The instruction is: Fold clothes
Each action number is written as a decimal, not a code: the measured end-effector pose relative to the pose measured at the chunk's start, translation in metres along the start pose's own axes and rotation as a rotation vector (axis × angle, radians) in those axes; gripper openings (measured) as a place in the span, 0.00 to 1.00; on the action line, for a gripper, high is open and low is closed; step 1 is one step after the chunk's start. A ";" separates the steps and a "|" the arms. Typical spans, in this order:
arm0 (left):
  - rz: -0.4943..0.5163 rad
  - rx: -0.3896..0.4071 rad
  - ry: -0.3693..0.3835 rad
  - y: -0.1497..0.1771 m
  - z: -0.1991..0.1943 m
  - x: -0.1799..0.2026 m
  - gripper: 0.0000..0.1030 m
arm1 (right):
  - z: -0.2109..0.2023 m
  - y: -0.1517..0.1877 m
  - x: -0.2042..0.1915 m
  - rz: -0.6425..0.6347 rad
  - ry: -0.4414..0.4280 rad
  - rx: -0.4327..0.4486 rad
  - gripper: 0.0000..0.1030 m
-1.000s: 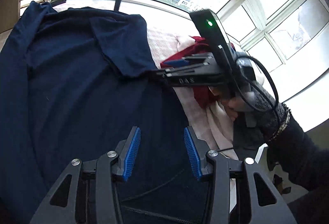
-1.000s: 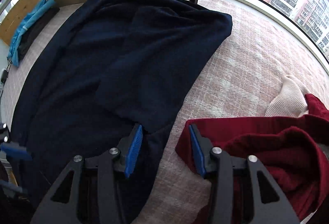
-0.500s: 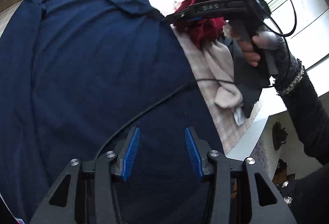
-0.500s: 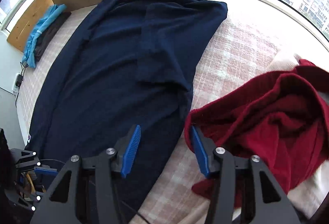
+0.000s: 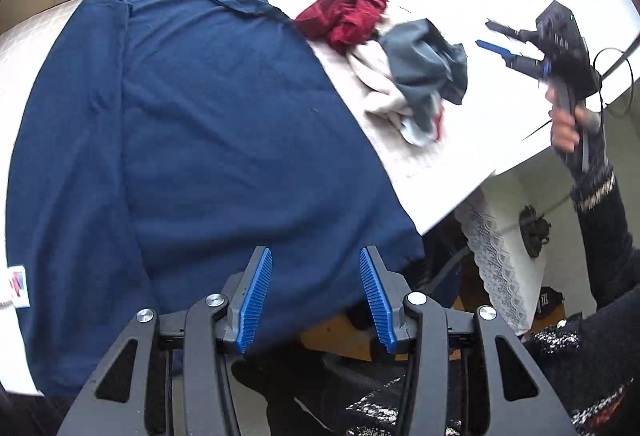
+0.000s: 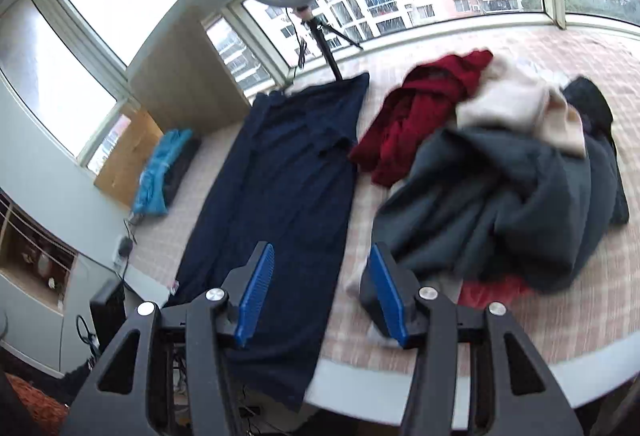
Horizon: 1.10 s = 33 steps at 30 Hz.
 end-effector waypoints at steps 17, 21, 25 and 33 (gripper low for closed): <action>0.603 0.000 -0.155 0.048 0.113 0.140 0.49 | 0.000 0.081 0.003 0.017 0.075 -0.065 0.48; 0.619 0.004 -0.182 0.044 0.125 0.135 0.45 | 0.009 0.052 0.002 -0.013 0.076 -0.072 0.48; 0.547 -0.003 -0.129 0.035 0.124 0.128 0.12 | 0.038 0.015 -0.008 -0.080 0.057 -0.086 0.48; 0.206 0.093 0.016 -0.005 0.066 0.110 0.05 | 0.172 -0.110 0.007 -0.111 0.051 -0.103 0.53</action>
Point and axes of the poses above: each gripper's, at about its wrist camera, not at the fingertips, and z roughly the way its jaws point, x to its right, y to its underside, the point moved 8 cm from there along z, roughly the way its jaws point, and after that the axes turned 8 degrees about x, right-handed, at the moved point
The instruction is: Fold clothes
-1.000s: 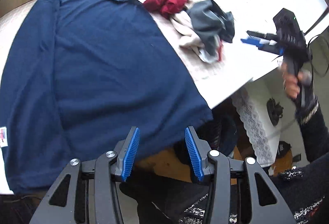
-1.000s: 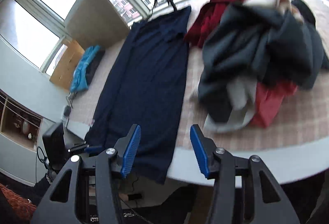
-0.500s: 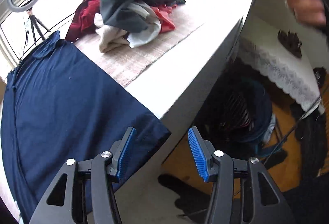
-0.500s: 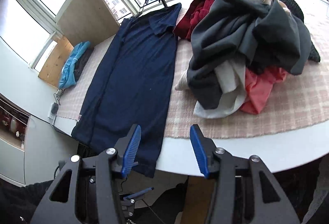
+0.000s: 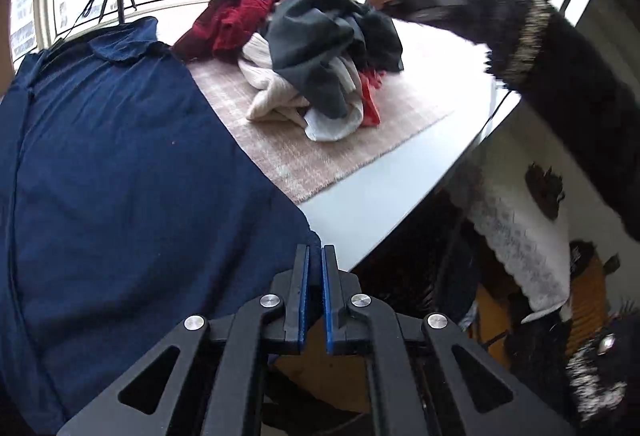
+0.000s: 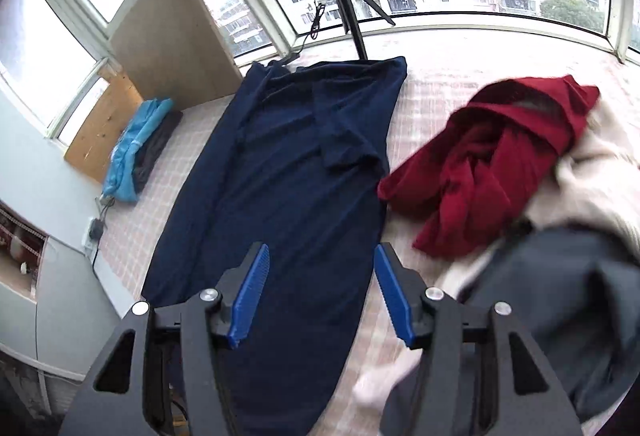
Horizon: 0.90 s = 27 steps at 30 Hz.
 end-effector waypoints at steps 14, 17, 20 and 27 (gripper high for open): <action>-0.276 0.088 -0.069 -0.005 -0.036 -0.073 0.05 | 0.184 -0.055 0.057 0.001 0.184 -0.191 0.52; -0.310 0.110 -0.065 -0.002 -0.040 -0.081 0.05 | 0.190 -0.055 0.047 -0.051 0.201 -0.201 0.13; -0.361 0.138 -0.062 0.004 -0.047 -0.090 0.05 | 0.189 -0.064 0.034 -0.045 0.200 -0.186 0.08; -0.534 0.231 -0.157 0.040 -0.086 -0.131 0.05 | 0.202 -0.101 -0.052 -0.201 0.191 -0.166 0.08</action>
Point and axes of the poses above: each gripper's, at about its wrist camera, not at the fingertips, and z roughly the way its jaws point, x to its right, y to its underside, the point moved 8 cm from there along z, roughly the way its jaws point, and after that the axes turned 8 degrees about x, right-handed, at the moved point
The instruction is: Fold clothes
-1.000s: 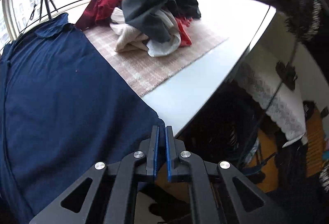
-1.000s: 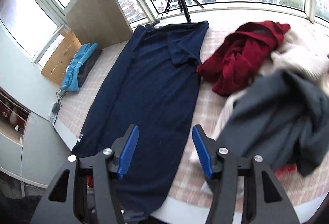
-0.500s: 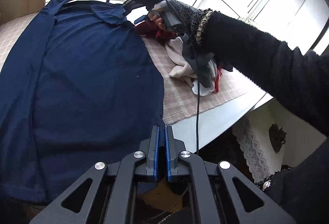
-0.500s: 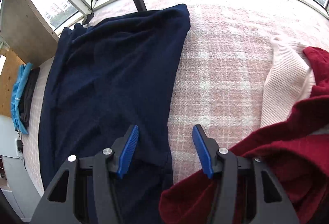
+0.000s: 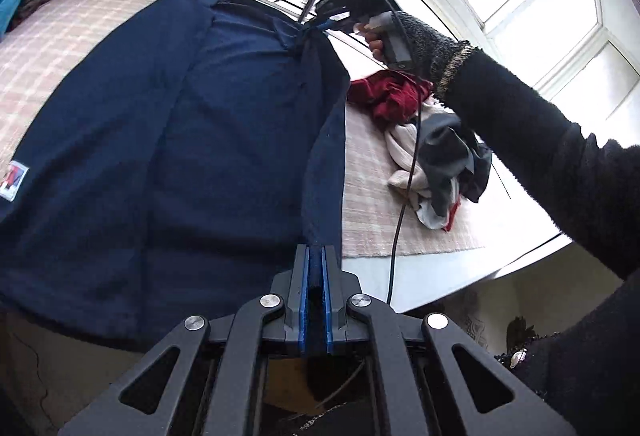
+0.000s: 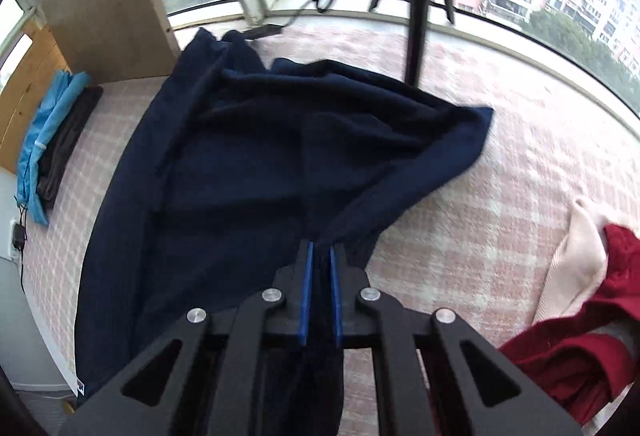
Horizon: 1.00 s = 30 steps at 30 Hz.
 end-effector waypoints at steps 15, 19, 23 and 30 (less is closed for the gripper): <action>-0.153 0.069 -0.192 0.012 -0.019 -0.081 0.05 | 0.081 -0.020 -0.128 -0.216 0.036 -0.080 0.11; -0.189 0.062 -0.213 0.012 -0.018 -0.098 0.05 | 0.065 -0.015 -0.135 -0.242 0.003 -0.082 0.32; -0.129 0.058 -0.211 0.006 -0.022 -0.093 0.05 | 0.006 0.016 -0.122 -0.242 -0.040 -0.034 0.37; -0.068 -0.054 -0.166 0.008 -0.019 -0.087 0.06 | -0.088 0.184 -0.096 -0.133 -0.252 -0.091 0.37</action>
Point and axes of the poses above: each gripper's, at about its wrist camera, not at the fingertips, and z roughly the way its jaws point, x to its right, y to its underside, the point moved 8 cm from there along z, roughly the way its jaws point, and after that the axes turned 8 degrees about x, right-handed, at the moved point
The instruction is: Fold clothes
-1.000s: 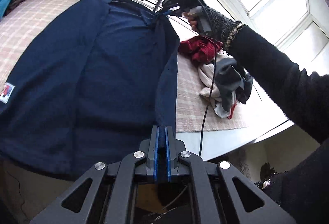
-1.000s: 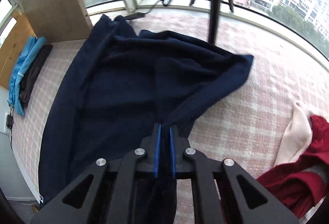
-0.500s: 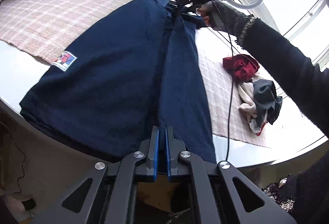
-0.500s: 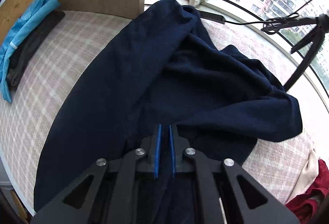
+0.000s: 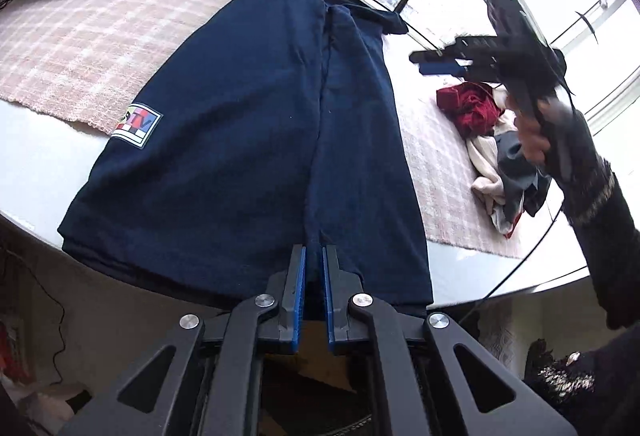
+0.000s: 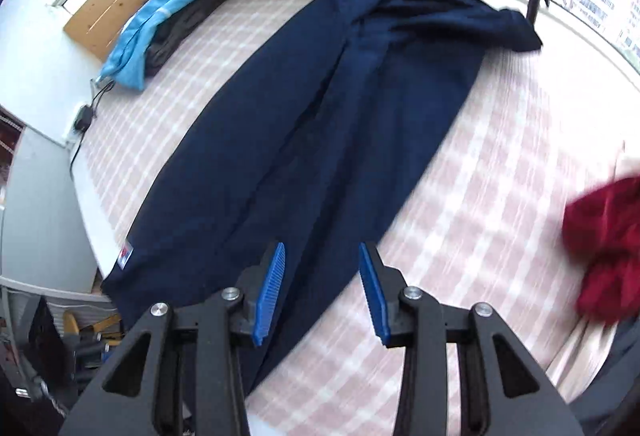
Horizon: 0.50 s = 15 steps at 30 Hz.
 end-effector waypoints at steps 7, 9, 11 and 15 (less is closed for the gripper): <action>0.101 -0.073 0.016 -0.009 -0.006 0.000 0.06 | -0.026 0.143 -0.043 0.061 -0.027 0.011 0.37; 0.132 -0.107 0.028 -0.008 -0.006 0.001 0.16 | -0.026 0.168 -0.062 0.067 -0.033 0.010 0.38; 0.165 -0.140 0.040 -0.008 -0.006 0.001 0.32 | -0.027 0.182 -0.079 0.080 -0.032 0.033 0.38; 0.214 -0.202 0.080 -0.010 0.007 0.002 0.45 | -0.025 0.199 -0.091 0.100 0.061 0.117 0.40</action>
Point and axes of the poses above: each gripper's, at about its wrist camera, not at the fingertips, and z roughly the way its jaws point, x to its right, y to its underside, the point moved 8 cm from there along z, roughly the way its jaws point, and after that the axes turned 8 degrees about x, right-handed, at the moved point
